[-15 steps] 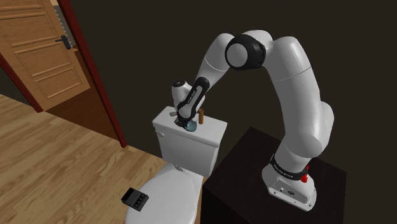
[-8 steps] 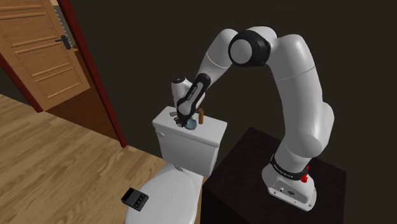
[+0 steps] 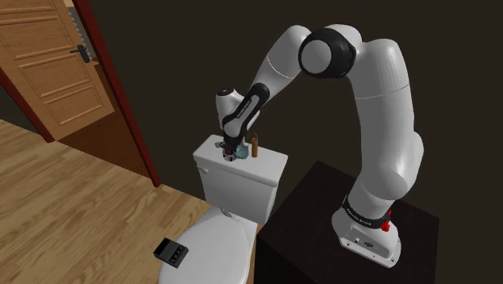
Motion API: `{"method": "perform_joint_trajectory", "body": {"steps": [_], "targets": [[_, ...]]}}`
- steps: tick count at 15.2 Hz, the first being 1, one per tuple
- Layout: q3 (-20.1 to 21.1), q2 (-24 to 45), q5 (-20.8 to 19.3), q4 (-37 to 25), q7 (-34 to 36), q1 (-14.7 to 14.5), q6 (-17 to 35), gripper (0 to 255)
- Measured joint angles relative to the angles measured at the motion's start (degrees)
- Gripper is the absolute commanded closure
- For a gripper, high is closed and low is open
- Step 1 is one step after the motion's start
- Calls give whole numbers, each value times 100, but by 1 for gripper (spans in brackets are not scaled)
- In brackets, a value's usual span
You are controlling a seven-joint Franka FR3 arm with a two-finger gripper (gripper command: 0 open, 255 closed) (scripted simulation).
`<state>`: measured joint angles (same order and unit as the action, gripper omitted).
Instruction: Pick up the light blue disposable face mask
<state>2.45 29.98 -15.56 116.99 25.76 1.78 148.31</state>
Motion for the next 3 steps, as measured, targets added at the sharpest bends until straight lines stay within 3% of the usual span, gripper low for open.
{"method": "perform_joint_trajectory", "body": {"steps": [3], "targets": [[31,-191,38,67,-41,21,-122,255]]}}
